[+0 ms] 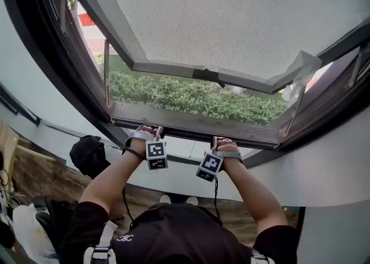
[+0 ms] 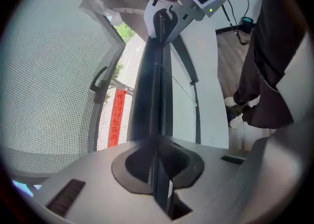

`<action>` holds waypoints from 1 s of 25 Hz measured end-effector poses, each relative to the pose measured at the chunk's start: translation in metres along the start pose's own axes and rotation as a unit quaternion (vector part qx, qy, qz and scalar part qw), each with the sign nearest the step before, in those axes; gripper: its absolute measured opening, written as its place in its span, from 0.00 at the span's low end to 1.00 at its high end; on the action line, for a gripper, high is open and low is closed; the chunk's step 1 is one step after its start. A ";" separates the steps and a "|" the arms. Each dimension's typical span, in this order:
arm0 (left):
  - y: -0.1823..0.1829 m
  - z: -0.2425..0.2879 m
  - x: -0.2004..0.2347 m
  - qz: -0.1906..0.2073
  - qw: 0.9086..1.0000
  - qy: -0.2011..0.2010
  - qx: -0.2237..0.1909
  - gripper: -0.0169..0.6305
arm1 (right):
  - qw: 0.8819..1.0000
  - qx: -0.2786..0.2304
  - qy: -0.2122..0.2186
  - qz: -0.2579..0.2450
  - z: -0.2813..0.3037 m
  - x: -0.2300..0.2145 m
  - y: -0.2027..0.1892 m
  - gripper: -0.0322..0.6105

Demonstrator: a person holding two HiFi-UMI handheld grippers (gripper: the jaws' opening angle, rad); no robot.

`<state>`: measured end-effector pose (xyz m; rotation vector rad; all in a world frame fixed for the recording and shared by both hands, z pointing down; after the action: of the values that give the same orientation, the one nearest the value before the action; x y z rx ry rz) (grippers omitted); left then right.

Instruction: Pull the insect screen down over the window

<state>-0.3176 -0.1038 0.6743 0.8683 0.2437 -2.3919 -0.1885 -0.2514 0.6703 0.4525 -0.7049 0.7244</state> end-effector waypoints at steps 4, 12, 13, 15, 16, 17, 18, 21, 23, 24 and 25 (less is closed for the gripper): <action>-0.002 0.013 0.000 0.013 1.000 -0.013 0.020 0.06 | 1.000 0.007 0.025 0.009 0.004 0.000 0.002 0.08; -0.004 0.001 0.004 -0.012 1.000 -0.027 -0.010 0.06 | 0.999 -0.001 0.031 -0.007 0.001 -0.005 0.004 0.09; -0.005 0.005 0.003 -0.009 1.000 -0.009 -0.005 0.06 | 1.000 0.001 0.024 -0.009 -0.001 -0.004 0.003 0.09; -0.005 0.006 0.003 -0.008 1.000 0.013 -0.004 0.06 | 1.000 0.004 0.013 -0.009 -0.002 -0.003 0.001 0.09; -0.005 0.006 0.003 -0.010 1.000 0.017 -0.006 0.06 | 1.000 0.004 0.007 -0.007 -0.002 -0.003 0.001 0.09; -0.005 0.006 0.002 -0.011 1.000 0.019 -0.007 0.06 | 1.000 0.005 0.000 -0.006 -0.002 -0.003 0.001 0.09; -0.006 0.006 0.001 -0.013 1.000 0.021 -0.007 0.06 | 1.000 0.005 -0.007 -0.005 -0.003 -0.002 0.001 0.09; -0.006 0.003 -0.001 -0.018 0.999 0.030 -0.012 0.07 | 1.000 0.001 -0.025 0.000 -0.003 0.001 0.001 0.10; -0.006 0.001 -0.003 -0.024 0.999 0.025 -0.018 0.11 | 1.000 0.002 -0.027 0.008 -0.002 0.002 -0.001 0.11; -0.006 0.001 -0.005 -0.025 0.999 0.020 -0.019 0.14 | 1.000 0.004 -0.024 0.010 -0.002 0.002 -0.002 0.11; -0.006 0.002 -0.007 -0.026 0.999 0.016 -0.018 0.17 | 1.000 0.007 -0.019 0.012 -0.002 0.002 -0.003 0.11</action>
<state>-0.3182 -0.0962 0.6798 0.8941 0.3252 -2.4159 -0.1839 -0.2514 0.6704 0.4718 -0.7416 0.7464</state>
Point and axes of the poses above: the fingertips, and each gripper's own axes: z forward along the fingers, x to its left, y out of its top, the point moved 4 cm from there along -z, backward along the fingers, and after that the axes turned 9 degrees about x, right-handed, at the moved point
